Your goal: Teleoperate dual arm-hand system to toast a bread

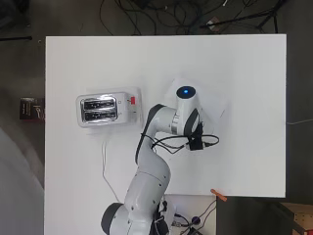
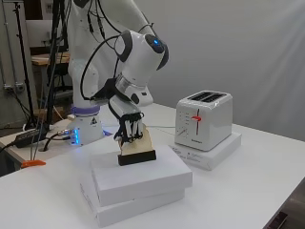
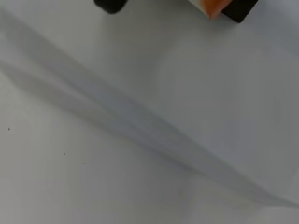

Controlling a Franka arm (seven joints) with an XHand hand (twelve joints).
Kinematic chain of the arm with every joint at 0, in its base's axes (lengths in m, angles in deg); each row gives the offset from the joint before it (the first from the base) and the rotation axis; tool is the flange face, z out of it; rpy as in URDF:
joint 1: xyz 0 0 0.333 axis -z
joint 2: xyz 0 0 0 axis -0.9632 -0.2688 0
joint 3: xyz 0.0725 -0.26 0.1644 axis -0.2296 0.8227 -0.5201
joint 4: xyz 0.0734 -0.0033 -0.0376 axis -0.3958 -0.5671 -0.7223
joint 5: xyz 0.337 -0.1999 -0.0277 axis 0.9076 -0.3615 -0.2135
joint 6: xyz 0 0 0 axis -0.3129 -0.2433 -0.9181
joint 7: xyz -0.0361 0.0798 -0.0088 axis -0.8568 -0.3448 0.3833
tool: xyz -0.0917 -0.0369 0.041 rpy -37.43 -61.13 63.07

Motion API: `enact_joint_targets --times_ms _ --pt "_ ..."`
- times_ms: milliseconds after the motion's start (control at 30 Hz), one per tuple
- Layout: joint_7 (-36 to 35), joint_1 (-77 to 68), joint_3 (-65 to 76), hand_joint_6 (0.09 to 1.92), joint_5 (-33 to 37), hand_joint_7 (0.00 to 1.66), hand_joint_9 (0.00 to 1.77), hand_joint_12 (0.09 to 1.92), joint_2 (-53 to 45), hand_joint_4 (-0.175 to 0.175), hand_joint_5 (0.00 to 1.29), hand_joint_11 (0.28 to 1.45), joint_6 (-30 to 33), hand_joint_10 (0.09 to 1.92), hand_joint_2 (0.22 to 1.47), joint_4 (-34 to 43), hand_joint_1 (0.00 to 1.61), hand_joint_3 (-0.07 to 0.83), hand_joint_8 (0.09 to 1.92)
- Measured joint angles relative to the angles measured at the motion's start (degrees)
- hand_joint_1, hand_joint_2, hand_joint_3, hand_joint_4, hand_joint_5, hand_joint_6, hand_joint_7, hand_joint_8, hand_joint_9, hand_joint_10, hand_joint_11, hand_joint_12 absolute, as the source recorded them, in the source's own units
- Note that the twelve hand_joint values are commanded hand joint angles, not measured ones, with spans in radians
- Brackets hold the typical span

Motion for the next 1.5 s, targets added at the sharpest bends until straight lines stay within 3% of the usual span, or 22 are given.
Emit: enact_joint_targets --times_ms 33,67,100,167,300,433,467,500,533,600,667,700,733,767,800,867,900,967,1167,1367,1400,1500 --pt "-1.0 -2.3 3.4 1.31 1.5 1.21 1.47 0.70 -1.3 0.049 0.73 0.64 0.8 0.09 1.21 -0.6 1.02 0.000 0.42" --pt "-1.8 -4.5 7.0 1.34 2.9 1.26 1.47 0.66 -2.5 0.111 0.73 0.65 1.5 0.09 1.23 -1.1 0.95 -0.001 0.25" --pt "-2.4 -6.8 11.9 1.38 4.1 1.27 1.45 0.62 -3.7 0.144 0.71 0.66 1.8 0.09 1.25 -1.4 0.91 0.002 0.14" --pt "-1.5 -8.3 19.8 1.44 3.9 1.28 1.42 0.56 -4.0 0.169 0.67 0.67 1.6 0.09 1.28 -1.4 0.86 0.002 0.09" --pt "1.2 -3.8 27.2 1.47 1.6 1.28 1.38 0.34 2.3 0.175 0.65 0.72 1.0 0.09 1.30 -0.5 0.84 -0.001 0.09" --pt "3.7 2.5 17.5 1.46 0.4 1.27 1.36 0.14 11.1 0.174 0.66 0.77 0.3 0.09 1.29 0.6 0.85 0.000 0.09" --pt "4.7 4.2 10.7 1.40 0.1 1.20 1.35 0.11 13.8 0.048 0.67 0.78 0.1 0.09 1.25 1.0 0.99 -0.002 0.33" --pt "5.4 5.4 4.8 1.38 -0.1 1.12 1.34 0.09 15.8 -0.051 0.66 0.78 0.0 0.09 1.23 1.4 1.09 0.001 0.64" --pt "6.0 6.3 -1.6 1.38 -0.1 1.06 1.33 0.09 17.5 -0.111 0.65 0.78 -0.3 0.09 1.22 1.8 1.15 0.002 0.85" --pt "7.6 7.9 -15.3 1.35 -0.4 1.01 1.35 0.09 20.7 -0.161 0.65 0.79 -1.1 0.09 1.21 3.2 1.20 0.000 1.03" --pt "9.2 9.4 -27.9 1.33 -1.1 1.01 1.37 0.09 23.9 -0.173 0.65 0.80 -1.8 0.09 1.20 4.5 1.22 -0.001 1.07" --pt "9.7 10.0 -33.4 1.35 -1.1 1.05 1.39 0.09 25.2 -0.048 0.67 0.81 -2.2 0.09 1.22 5.0 1.09 0.000 0.88" --pt "10.2 10.7 -38.3 1.37 -1.1 1.12 1.40 0.09 26.6 0.053 0.69 0.83 -2.5 0.09 1.24 5.7 1.00 0.000 0.64" --pt "10.7 11.5 -42.4 1.37 -1.3 1.18 1.42 0.09 28.0 0.113 0.70 0.84 -2.8 0.09 1.25 6.3 0.94 0.001 0.45" --pt "11.1 12.3 -45.7 1.37 -1.4 1.24 1.43 0.09 29.6 0.145 0.71 0.85 -3.1 0.09 1.25 6.9 0.91 0.001 0.31" --pt "12.0 13.9 -49.6 1.29 -1.3 1.11 1.43 0.09 32.8 -0.059 0.69 0.85 -3.9 0.09 1.21 7.8 1.11 0.001 0.78" --pt "12.1 14.8 -50.5 1.29 -1.0 1.07 1.42 0.09 34.0 -0.116 0.68 0.84 -4.1 0.09 1.20 8.2 1.17 0.003 0.92" --pt "11.5 15.7 -51.0 1.30 0.9 1.03 1.41 0.09 35.0 -0.162 0.66 0.83 -4.0 0.09 1.20 8.4 1.21 0.003 1.04" --pt "13.5 17.3 -54.0 1.39 6.4 1.02 1.32 0.09 36.5 -0.164 0.65 0.76 2.1 0.09 1.20 3.4 1.22 0.000 1.01" --pt "14.0 19.8 -56.6 1.28 10.4 1.04 1.43 0.09 37.4 -0.148 0.71 0.87 14.5 0.09 1.18 -3.9 1.22 -0.001 1.00" --pt "12.8 20.0 -56.7 1.20 11.1 1.05 1.45 0.17 37.1 -0.158 0.75 0.87 17.0 0.09 1.16 -4.8 1.23 0.004 1.03" --pt "6.9 20.2 -56.6 1.12 13.2 1.03 1.40 0.73 34.6 -0.173 0.77 0.70 21.2 0.32 1.17 -5.6 1.24 -0.001 1.11"
